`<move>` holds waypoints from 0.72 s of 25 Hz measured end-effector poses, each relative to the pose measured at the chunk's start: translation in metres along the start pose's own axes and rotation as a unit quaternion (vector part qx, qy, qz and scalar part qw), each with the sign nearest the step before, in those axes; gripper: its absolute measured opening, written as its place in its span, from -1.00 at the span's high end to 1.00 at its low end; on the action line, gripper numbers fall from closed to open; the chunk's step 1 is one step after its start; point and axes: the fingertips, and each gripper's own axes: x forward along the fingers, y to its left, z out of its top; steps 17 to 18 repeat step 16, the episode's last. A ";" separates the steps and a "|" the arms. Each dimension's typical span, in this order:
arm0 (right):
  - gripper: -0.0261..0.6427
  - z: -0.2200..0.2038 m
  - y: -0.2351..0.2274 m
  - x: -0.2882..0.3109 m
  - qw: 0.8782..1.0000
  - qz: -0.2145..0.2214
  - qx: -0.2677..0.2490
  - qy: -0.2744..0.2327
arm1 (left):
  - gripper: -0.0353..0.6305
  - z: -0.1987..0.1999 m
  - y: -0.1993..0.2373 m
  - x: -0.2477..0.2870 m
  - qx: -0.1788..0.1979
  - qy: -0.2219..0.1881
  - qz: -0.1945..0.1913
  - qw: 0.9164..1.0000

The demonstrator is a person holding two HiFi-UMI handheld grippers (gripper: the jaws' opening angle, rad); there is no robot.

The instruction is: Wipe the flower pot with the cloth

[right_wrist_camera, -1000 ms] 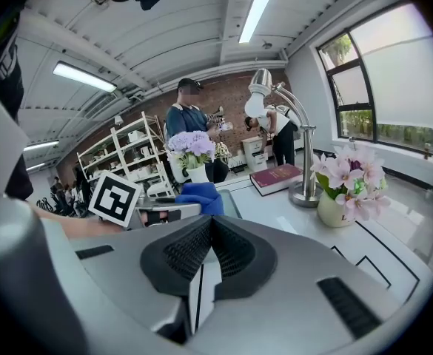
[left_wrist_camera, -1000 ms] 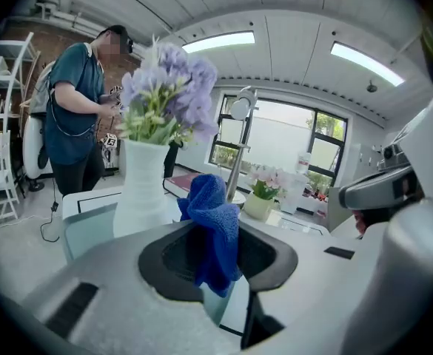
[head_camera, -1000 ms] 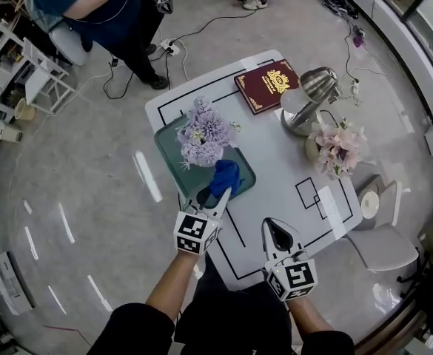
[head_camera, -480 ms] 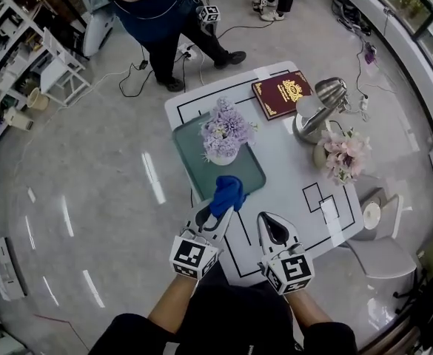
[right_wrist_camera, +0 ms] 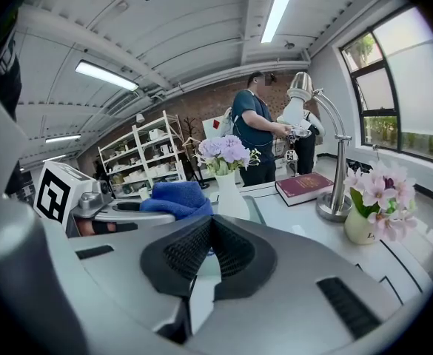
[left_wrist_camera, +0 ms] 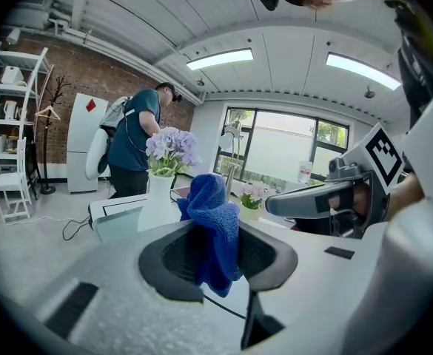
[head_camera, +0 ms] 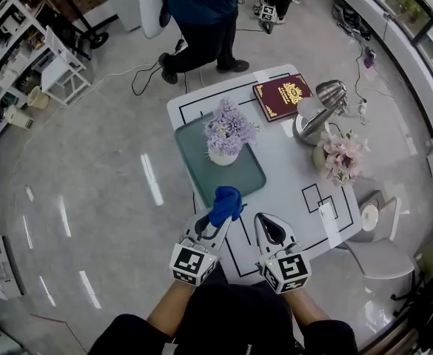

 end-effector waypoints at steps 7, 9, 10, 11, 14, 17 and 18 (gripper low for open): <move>0.90 0.003 0.003 0.001 1.000 0.005 -0.004 0.001 | 0.58 0.000 0.006 -0.003 0.000 0.000 0.007 1.000; 0.90 0.003 0.004 0.001 1.000 0.006 -0.004 0.001 | 0.58 -0.001 0.006 -0.004 -0.003 0.000 0.007 1.000; 0.90 0.003 0.005 0.001 1.000 0.006 -0.005 0.001 | 0.58 -0.002 0.007 -0.004 -0.004 0.001 0.007 1.000; 0.90 0.002 0.005 0.001 1.000 0.006 -0.005 0.001 | 0.58 -0.003 0.006 -0.004 -0.004 0.002 0.007 1.000; 0.90 0.002 0.006 0.001 1.000 0.006 -0.005 0.002 | 0.58 -0.004 0.006 -0.005 -0.004 0.003 0.006 1.000; 0.90 0.002 0.006 0.001 1.000 0.005 -0.006 0.003 | 0.58 -0.005 0.006 -0.005 -0.003 0.004 0.005 1.000; 0.90 0.002 0.006 0.001 1.000 0.005 -0.006 0.003 | 0.58 -0.005 0.006 -0.005 -0.003 0.004 0.005 1.000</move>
